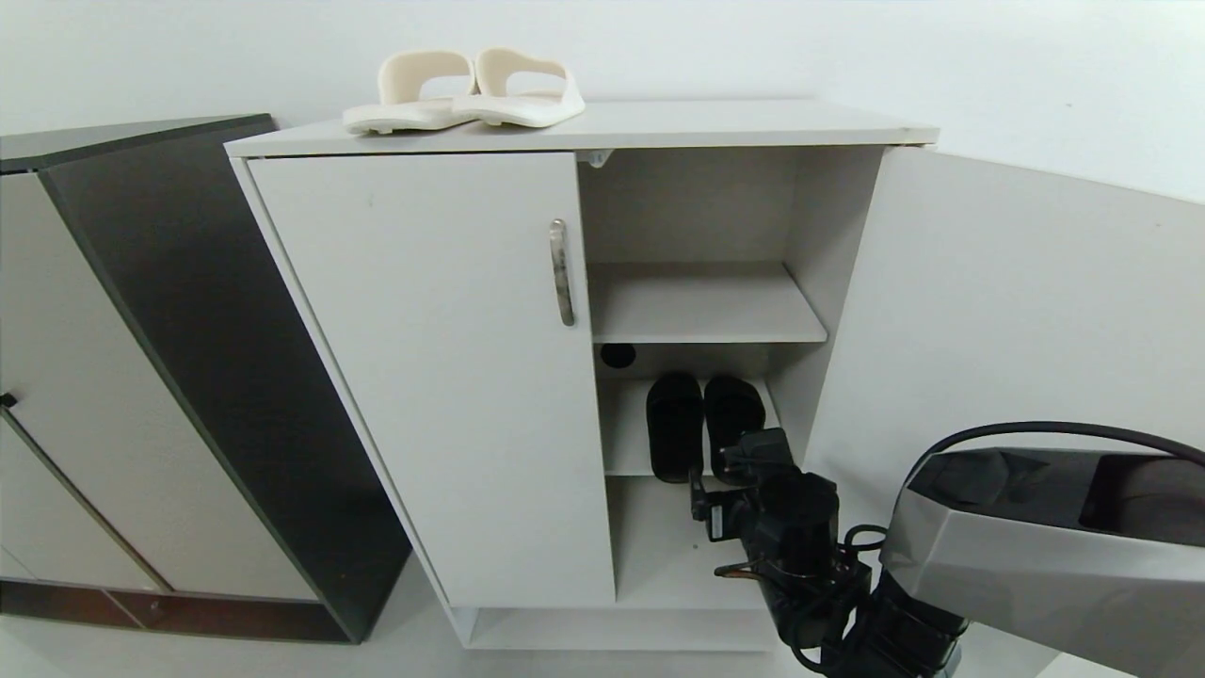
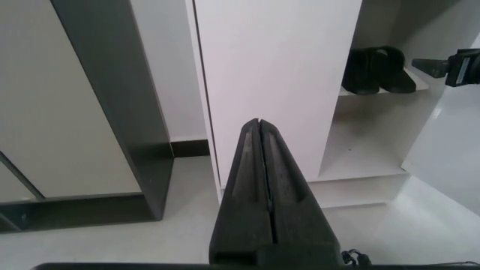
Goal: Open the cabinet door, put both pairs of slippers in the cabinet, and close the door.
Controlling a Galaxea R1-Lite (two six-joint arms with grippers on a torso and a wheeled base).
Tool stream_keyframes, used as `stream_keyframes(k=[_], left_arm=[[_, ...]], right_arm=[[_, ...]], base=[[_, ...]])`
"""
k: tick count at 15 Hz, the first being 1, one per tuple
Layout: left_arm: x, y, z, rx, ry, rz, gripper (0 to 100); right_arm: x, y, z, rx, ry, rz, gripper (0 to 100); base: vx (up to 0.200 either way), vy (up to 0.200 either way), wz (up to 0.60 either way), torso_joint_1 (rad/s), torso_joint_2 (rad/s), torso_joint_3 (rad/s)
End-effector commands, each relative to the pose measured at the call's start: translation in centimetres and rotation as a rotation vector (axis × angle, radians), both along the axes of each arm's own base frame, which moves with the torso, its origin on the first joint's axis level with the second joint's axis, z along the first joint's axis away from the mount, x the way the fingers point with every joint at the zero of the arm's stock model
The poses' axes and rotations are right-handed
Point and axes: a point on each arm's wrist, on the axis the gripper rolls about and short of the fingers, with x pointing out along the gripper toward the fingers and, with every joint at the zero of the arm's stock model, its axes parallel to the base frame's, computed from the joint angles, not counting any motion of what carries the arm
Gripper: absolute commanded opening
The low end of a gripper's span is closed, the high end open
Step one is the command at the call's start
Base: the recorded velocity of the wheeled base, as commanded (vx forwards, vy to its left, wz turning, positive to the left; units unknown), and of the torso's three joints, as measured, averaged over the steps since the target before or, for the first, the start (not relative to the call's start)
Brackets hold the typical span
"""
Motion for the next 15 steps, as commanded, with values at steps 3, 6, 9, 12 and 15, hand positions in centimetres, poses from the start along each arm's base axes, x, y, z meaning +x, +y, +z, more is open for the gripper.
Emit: stream_keyframes(k=[3, 6, 9, 12, 15], left_arm=[[0.01, 0.00, 0.00, 0.001, 0.002, 0.000, 0], [0.01, 0.00, 0.00, 0.001, 0.002, 0.000, 0], [0.01, 0.00, 0.00, 0.001, 0.002, 0.000, 0], [0.01, 0.00, 0.00, 0.001, 0.002, 0.000, 0], [0.01, 0.00, 0.00, -0.001, 0.002, 0.001, 0]], right_arm=[[-0.25, -0.21, 0.15, 0.008, -0.012, 0.002, 100], [-0.34, -0.29, 0.09, 0.010, -0.015, 0.004, 100], [-0.30, -0.42, 0.30, 0.011, -0.019, 0.000, 100], [-0.25, -0.52, 0.29, -0.002, -0.021, -0.002, 100], [-0.24, -0.52, 0.23, -0.006, -0.020, -0.004, 100]], base=[[0.000, 0.067, 0.00, 0.004, 0.00, 0.001], [0.000, 0.200, 0.00, 0.002, 0.00, 0.006], [0.000, 0.200, 0.00, 0.006, 0.00, 0.002], [0.000, 0.200, 0.00, 0.005, 0.00, 0.007], [0.000, 0.200, 0.00, 0.002, 0.00, 0.004]])
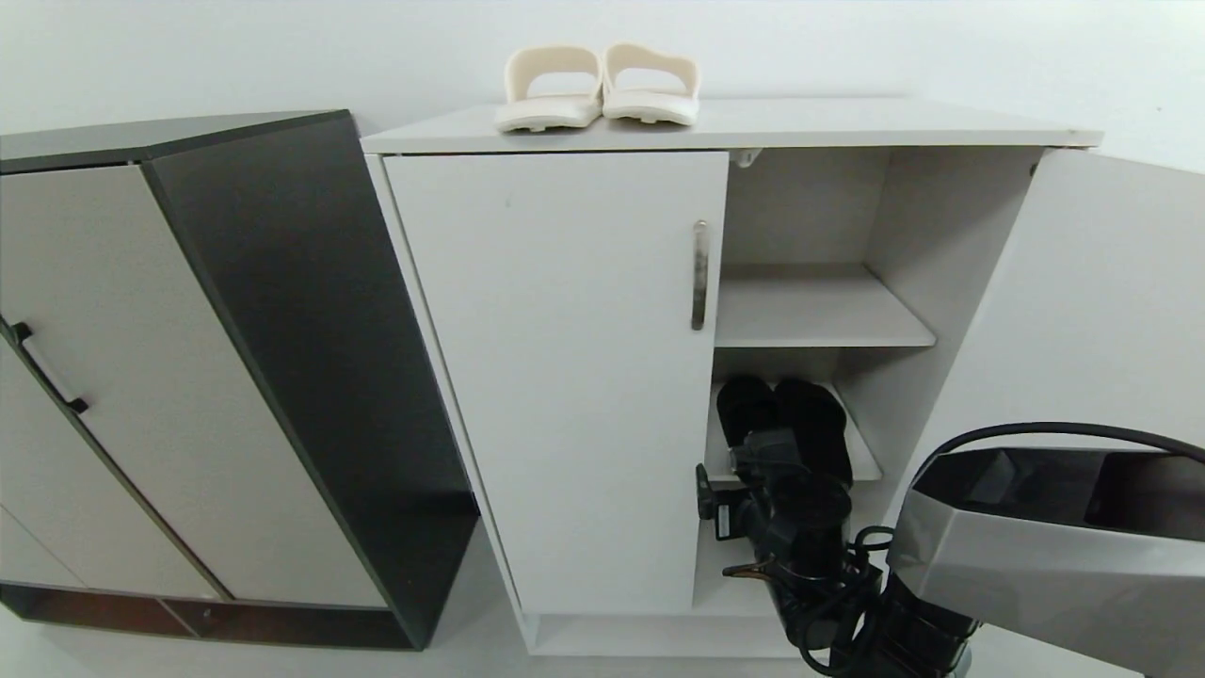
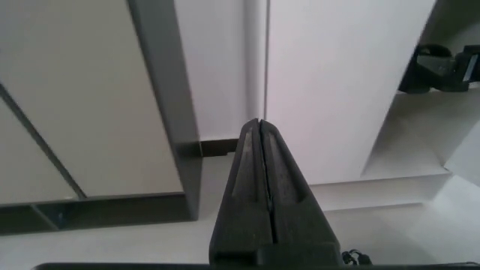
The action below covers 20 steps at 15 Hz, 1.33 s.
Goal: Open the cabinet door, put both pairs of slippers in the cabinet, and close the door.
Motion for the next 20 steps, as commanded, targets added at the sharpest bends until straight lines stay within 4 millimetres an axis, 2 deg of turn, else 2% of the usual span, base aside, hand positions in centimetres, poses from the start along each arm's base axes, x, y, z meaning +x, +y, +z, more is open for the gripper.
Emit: stream_keyframes(k=[1, 7, 15, 18, 20], left_arm=[[0.0, 0.0, 0.0, -0.001, 0.002, 0.000, 0], [0.0, 0.0, 0.0, -0.001, 0.002, 0.000, 0], [0.0, 0.0, 0.0, -0.003, 0.002, 0.000, 0], [0.0, 0.0, 0.0, -0.003, 0.002, 0.000, 0], [0.0, 0.0, 0.0, -0.003, 0.002, 0.001, 0]], right_arm=[[0.0, 0.1, 0.0, 0.000, 0.000, 0.002, 100], [-0.1, 0.0, -0.4, -0.014, 0.009, 0.003, 100], [-0.4, -0.5, -0.9, -0.058, 0.004, 0.031, 100], [-1.6, -0.6, 0.0, -0.035, -0.013, 0.150, 100], [-3.2, -0.5, 2.4, -0.004, -0.048, 0.190, 100]], base=[[0.000, 0.200, 0.00, 0.002, 0.01, 0.002], [0.000, 0.200, 0.00, 0.001, 0.00, 0.002], [0.000, 0.000, 0.00, 0.000, 0.00, 0.000], [0.000, 0.000, 0.00, 0.000, 0.00, 0.000], [0.000, 0.000, 0.00, 0.000, 0.00, 0.000]])
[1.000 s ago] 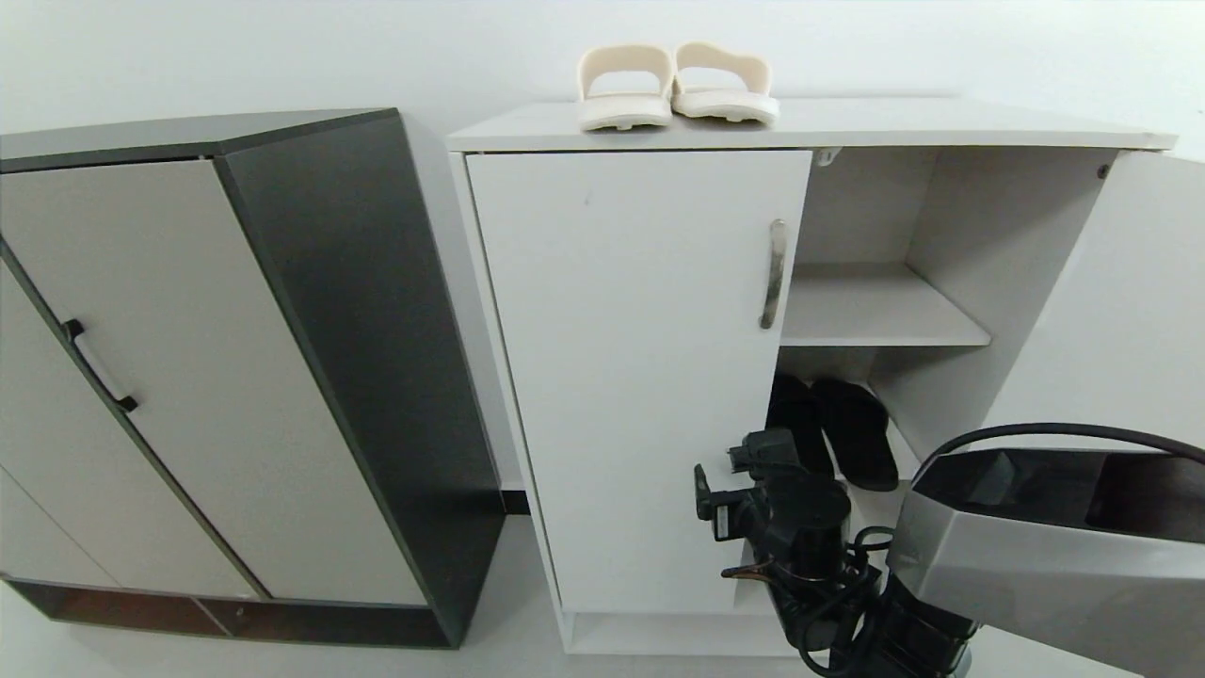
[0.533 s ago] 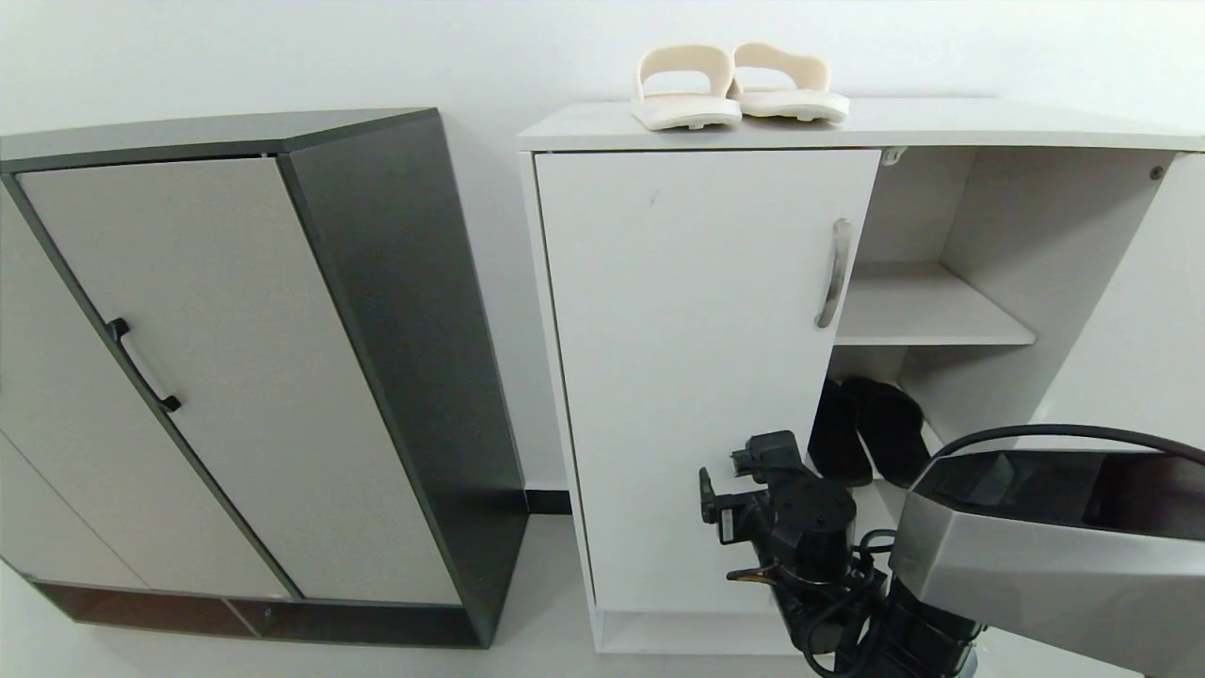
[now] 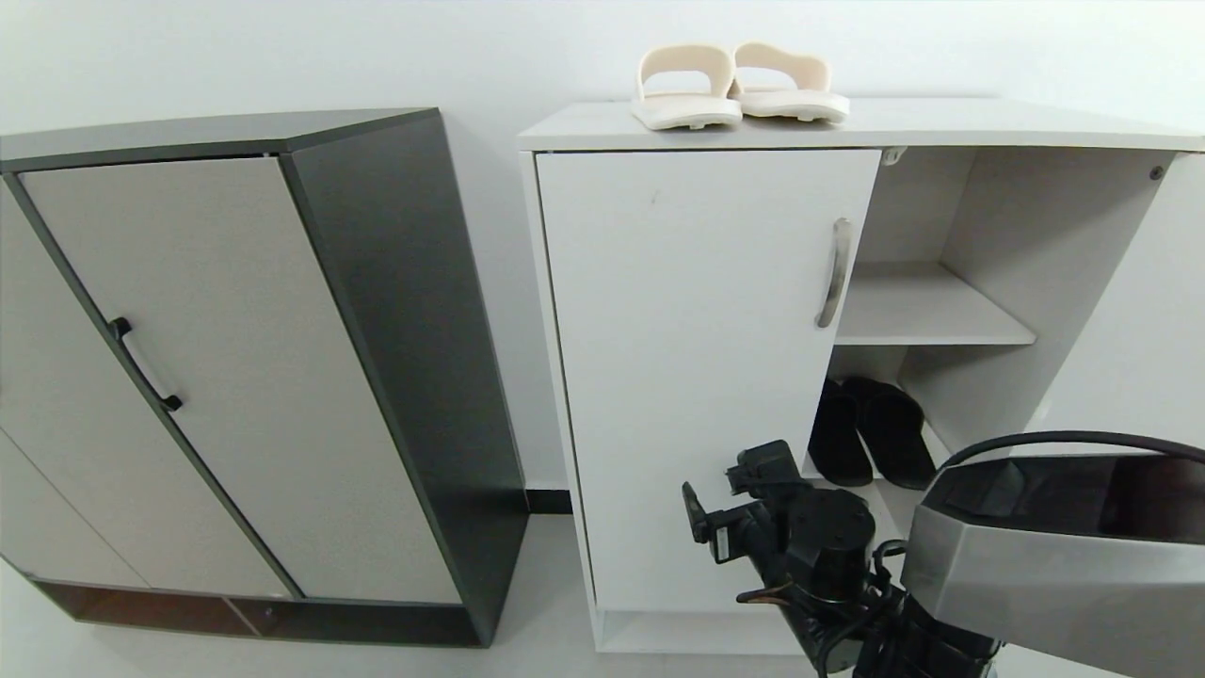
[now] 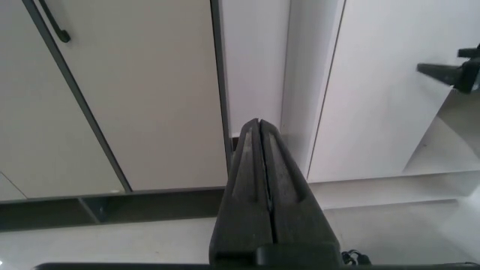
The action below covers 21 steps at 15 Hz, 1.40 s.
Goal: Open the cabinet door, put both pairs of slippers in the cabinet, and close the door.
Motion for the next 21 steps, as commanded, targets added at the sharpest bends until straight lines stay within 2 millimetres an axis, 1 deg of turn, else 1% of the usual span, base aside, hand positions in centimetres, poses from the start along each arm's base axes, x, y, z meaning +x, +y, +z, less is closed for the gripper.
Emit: stream_keyframes(k=[1, 2, 4, 6, 7, 8, 9, 12, 19, 21], left_arm=[[0.0, 0.0, 0.0, 0.000, 0.002, 0.000, 0], [0.0, 0.0, 0.0, 0.000, 0.002, 0.000, 0], [0.0, 0.0, 0.0, 0.000, 0.002, 0.000, 0], [0.0, 0.0, 0.0, 0.000, 0.002, 0.001, 0], [0.0, 0.0, 0.0, 0.000, 0.002, 0.000, 0], [0.0, 0.0, 0.0, 0.000, 0.002, 0.001, 0], [0.0, 0.0, 0.0, 0.000, 0.002, 0.000, 0], [0.0, 0.0, 0.0, 0.000, 0.002, 0.000, 0], [0.0, 0.0, 0.0, 0.000, 0.002, 0.000, 0], [0.0, 0.0, 0.0, 0.000, 0.002, 0.000, 0]], right_arm=[[-1.9, -0.3, 2.6, 0.030, -0.029, 0.044, 100], [-2.4, -0.6, 2.7, 0.024, -0.019, 0.087, 100], [-2.5, -0.7, 3.4, 0.040, -0.033, 0.099, 100], [-3.1, -1.1, 5.6, 0.068, -0.063, 0.105, 100], [-3.9, -1.1, 6.5, 0.068, -0.048, 0.122, 100], [-4.4, -1.2, 6.8, 0.065, -0.036, 0.131, 100], [-4.9, -1.2, 6.6, 0.050, -0.013, 0.153, 100], [-4.9, -1.2, 6.0, 0.037, 0.001, 0.154, 100], [-5.0, -1.2, 5.9, 0.030, 0.004, 0.168, 100], [-5.0, -1.2, 5.9, 0.028, 0.003, 0.170, 100]], base=[[0.000, 0.000, 0.00, 0.000, 0.00, 0.000], [0.000, 0.000, 0.00, 0.000, 0.00, 0.000], [0.000, 0.000, 0.00, 0.000, 0.00, 0.000], [0.000, 0.000, 0.00, 0.000, 0.00, 0.000], [0.000, 0.000, 0.00, 0.000, 0.00, 0.000], [0.000, 0.000, 0.00, 0.000, 0.00, 0.000], [0.000, 0.000, 0.00, 0.000, 0.00, 0.000], [0.000, 0.000, 0.00, 0.000, 0.00, 0.000], [0.000, 0.000, 0.00, 0.000, -0.01, -0.005], [0.000, 0.000, 0.00, 0.002, -0.21, -0.261]])
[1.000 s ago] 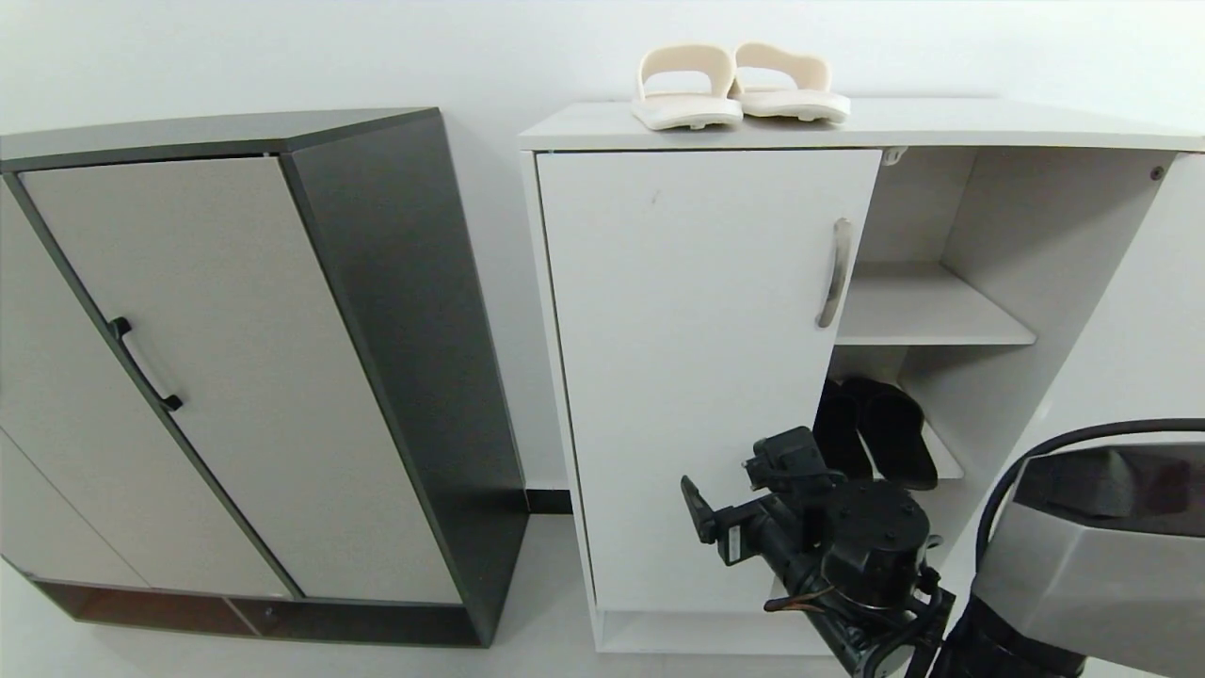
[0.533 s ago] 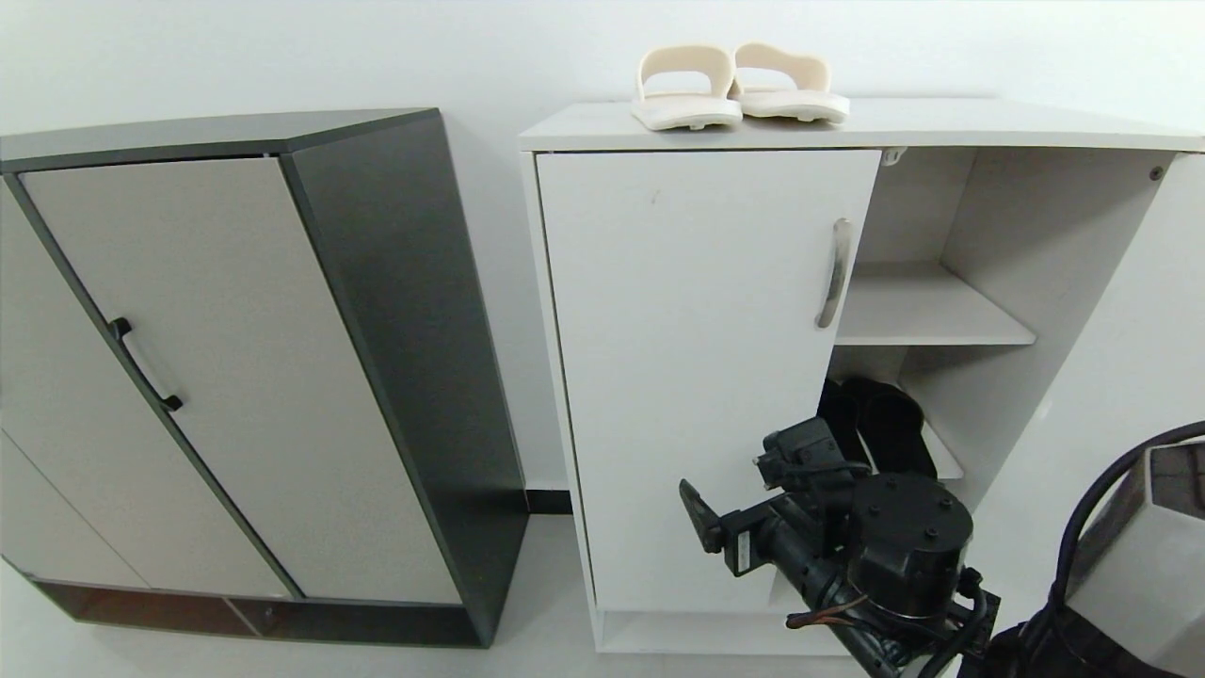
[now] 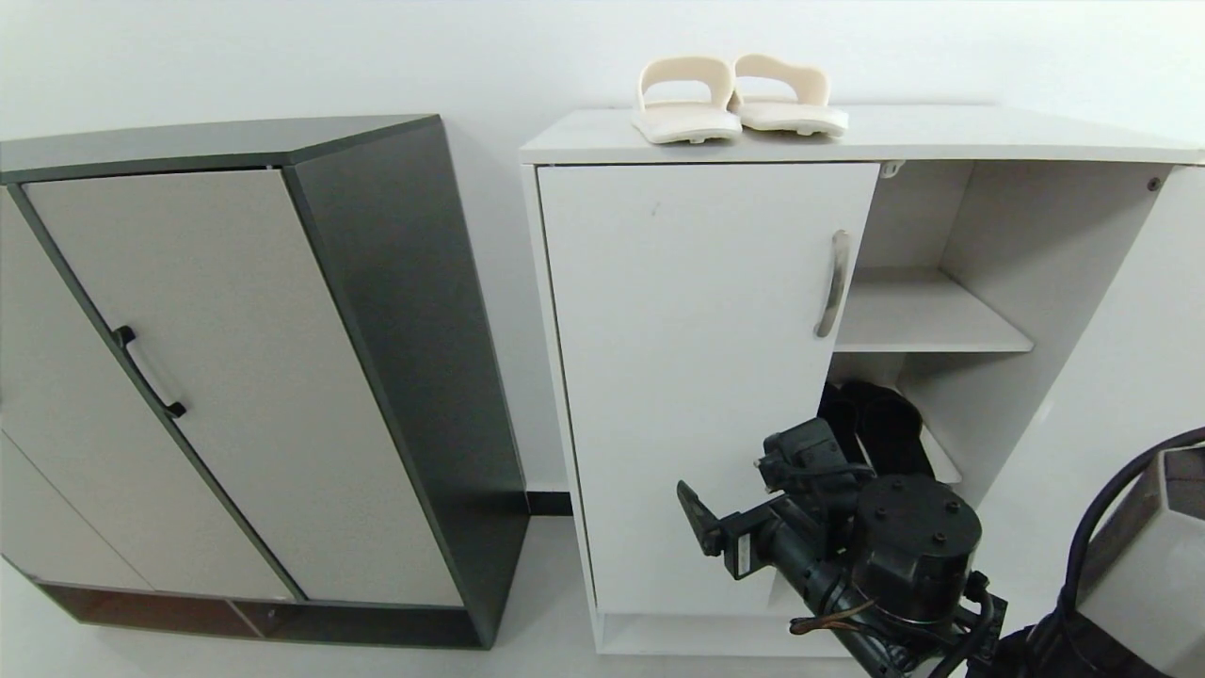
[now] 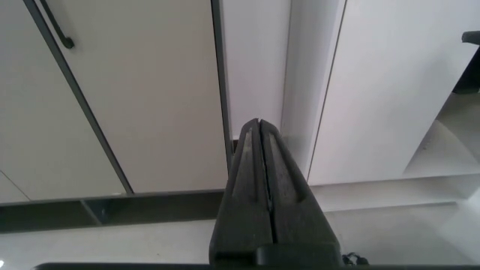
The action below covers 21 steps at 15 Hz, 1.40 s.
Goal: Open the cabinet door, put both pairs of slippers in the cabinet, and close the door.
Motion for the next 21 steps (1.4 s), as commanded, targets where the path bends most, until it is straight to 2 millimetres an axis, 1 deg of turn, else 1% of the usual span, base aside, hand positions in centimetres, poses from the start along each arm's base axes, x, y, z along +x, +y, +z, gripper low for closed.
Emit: stream_keyframes(k=[1, 5, 10, 21], left_arm=[[0.01, 0.00, 0.00, 0.000, 0.002, 0.000, 0], [0.01, 0.00, 0.00, 0.000, 0.002, 0.000, 0], [0.01, 0.00, 0.00, 0.000, 0.002, 0.000, 0], [0.01, 0.00, 0.00, 0.000, 0.002, 0.001, 0]], right_arm=[[-0.02, 0.01, -0.06, -0.003, 0.003, 0.000, 100], [-0.06, 0.03, -0.27, -0.009, 0.008, 0.002, 100], [-0.20, 0.09, -0.43, -0.013, 0.012, 0.006, 100], [-0.17, 0.14, -0.76, -0.021, 0.019, 0.006, 100]], base=[[0.000, 0.000, 0.00, 0.017, -0.14, -0.344], [0.000, 0.000, 0.00, 0.056, -0.49, -0.360], [0.000, 0.000, 0.00, 0.119, -0.46, -0.340], [0.000, 0.000, 0.00, 0.182, -0.49, -0.318]])
